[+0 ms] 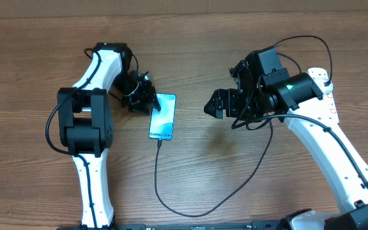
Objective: Plug charger to phone and switch on socket
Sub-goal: 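Lower the plugged-in phone flat onto the table with the left gripper and release, then raise the left gripper away from the phone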
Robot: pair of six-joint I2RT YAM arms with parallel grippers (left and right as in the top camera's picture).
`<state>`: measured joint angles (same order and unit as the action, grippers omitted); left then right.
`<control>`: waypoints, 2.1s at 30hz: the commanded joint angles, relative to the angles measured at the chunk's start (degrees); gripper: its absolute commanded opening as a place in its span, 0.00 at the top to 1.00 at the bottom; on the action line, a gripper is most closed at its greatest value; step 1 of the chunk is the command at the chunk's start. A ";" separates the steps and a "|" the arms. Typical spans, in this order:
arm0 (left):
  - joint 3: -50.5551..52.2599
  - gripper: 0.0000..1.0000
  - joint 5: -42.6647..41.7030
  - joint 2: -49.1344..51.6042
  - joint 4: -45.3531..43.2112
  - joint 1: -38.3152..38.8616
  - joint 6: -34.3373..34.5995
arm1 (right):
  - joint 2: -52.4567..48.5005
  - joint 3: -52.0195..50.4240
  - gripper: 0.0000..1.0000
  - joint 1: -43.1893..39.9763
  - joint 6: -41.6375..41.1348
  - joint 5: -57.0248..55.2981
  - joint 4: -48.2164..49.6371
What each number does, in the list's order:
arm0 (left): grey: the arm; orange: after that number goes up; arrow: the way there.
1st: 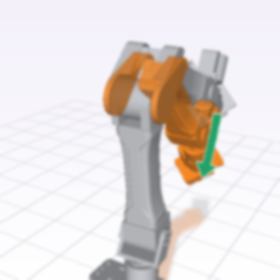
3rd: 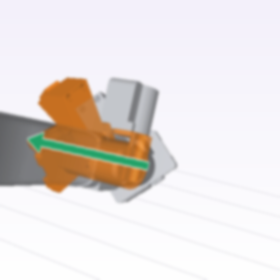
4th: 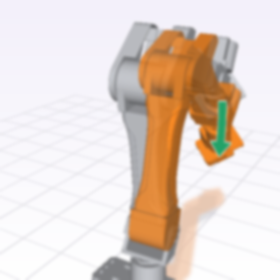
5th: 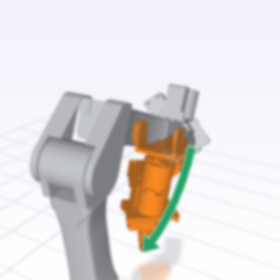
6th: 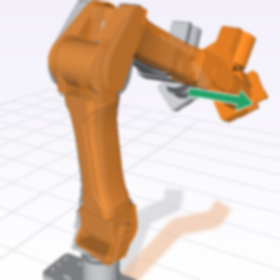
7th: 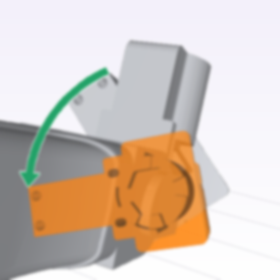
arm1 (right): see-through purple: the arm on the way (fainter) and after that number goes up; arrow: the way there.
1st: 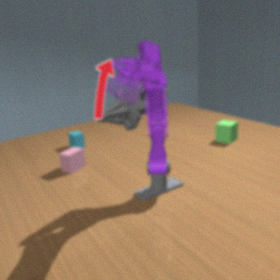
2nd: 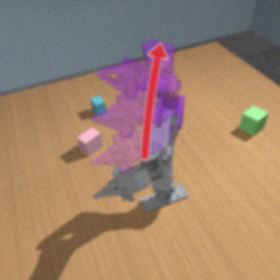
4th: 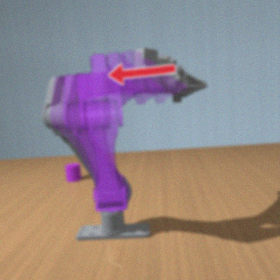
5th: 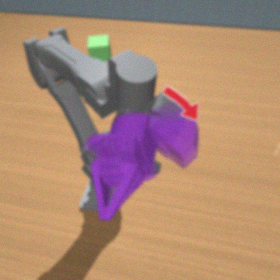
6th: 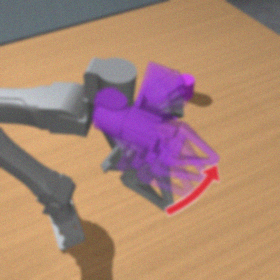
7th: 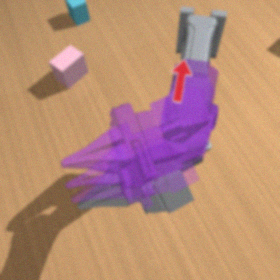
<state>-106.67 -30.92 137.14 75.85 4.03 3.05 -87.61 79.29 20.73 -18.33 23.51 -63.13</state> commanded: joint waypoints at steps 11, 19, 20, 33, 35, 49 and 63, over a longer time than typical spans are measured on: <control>-2.27 0.51 10.54 -14.84 0.39 -3.15 1.95 | -0.17 0.46 0.10 0.26 0.83 -0.57 -0.07; -2.25 0.49 12.74 -30.27 0.66 -3.19 1.95 | -0.17 0.46 0.10 0.24 0.83 -0.57 -1.03; -2.25 0.39 13.40 -32.02 0.72 -3.19 2.21 | -0.17 0.46 0.10 0.24 0.81 -0.57 -1.18; -2.23 0.00 13.53 -39.63 1.81 -3.17 2.29 | -0.17 0.46 0.10 0.24 0.83 -1.01 -2.89; -2.23 0.00 13.53 -39.58 1.81 -3.17 2.29 | -0.17 0.46 0.11 0.24 0.83 -1.01 -2.97; -2.23 0.00 13.53 -39.54 1.81 -3.17 2.29 | -0.17 0.46 0.10 0.24 0.83 -3.54 -5.86; -2.23 0.00 13.53 -39.54 1.84 -3.17 2.29 | 1.40 0.98 0.15 -4.09 0.59 -4.37 -7.30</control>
<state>-108.27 -17.93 98.04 77.65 0.75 4.80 -87.61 79.29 19.14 -18.00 19.88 -69.93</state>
